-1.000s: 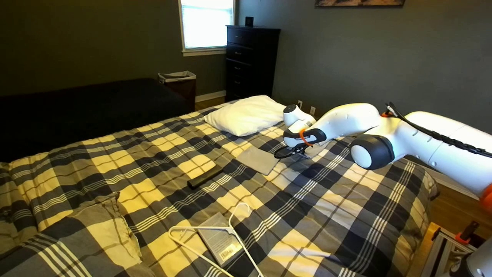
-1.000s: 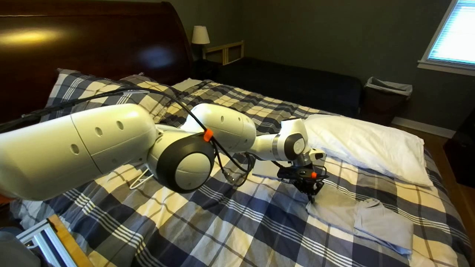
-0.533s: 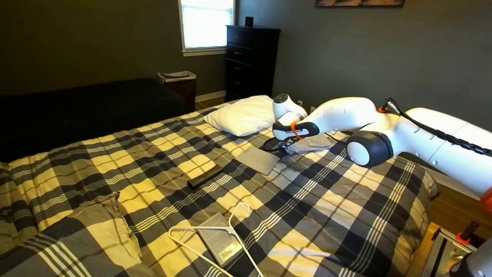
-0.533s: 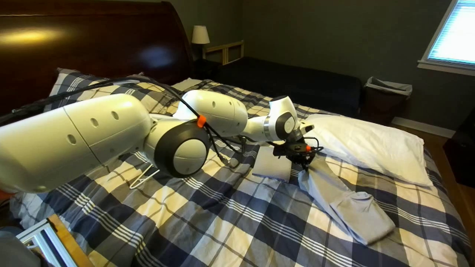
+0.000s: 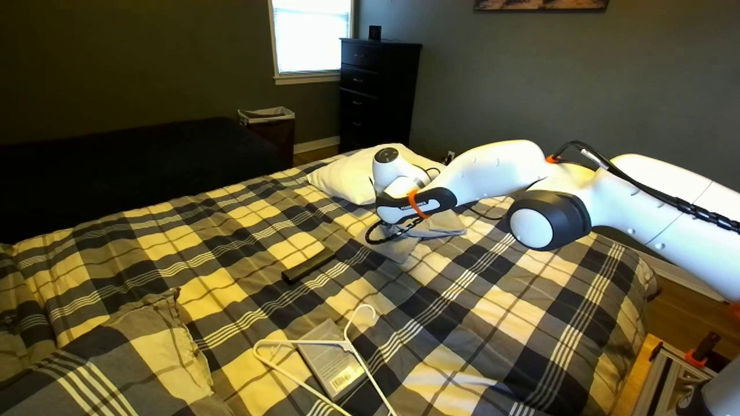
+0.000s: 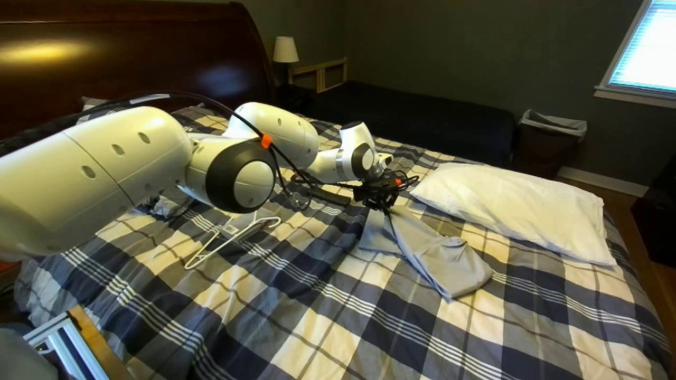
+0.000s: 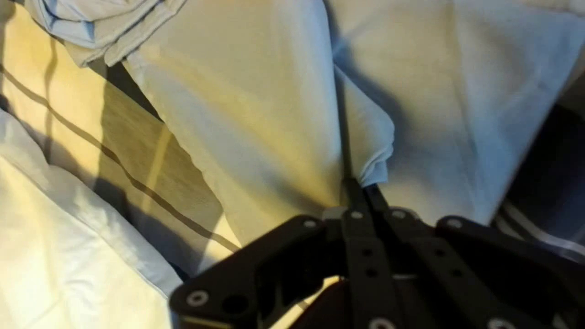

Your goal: Move the grey t-shirt to the left and unfold it

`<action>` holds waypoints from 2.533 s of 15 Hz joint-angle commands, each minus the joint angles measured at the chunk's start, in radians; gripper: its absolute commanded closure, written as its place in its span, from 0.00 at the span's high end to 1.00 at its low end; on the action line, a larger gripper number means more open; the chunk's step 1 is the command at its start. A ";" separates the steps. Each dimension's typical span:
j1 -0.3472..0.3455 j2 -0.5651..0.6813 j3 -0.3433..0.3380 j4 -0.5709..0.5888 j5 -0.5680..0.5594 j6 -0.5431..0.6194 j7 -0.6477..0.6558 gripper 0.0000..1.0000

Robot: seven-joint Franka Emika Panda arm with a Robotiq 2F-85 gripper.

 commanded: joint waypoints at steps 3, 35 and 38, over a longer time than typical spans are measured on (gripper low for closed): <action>0.014 -0.198 0.062 -0.323 -0.069 0.129 -0.227 0.28; -0.345 -0.063 0.113 -0.073 0.314 -0.093 -0.087 1.00; -0.362 -0.067 0.100 -0.048 0.341 -0.118 0.031 1.00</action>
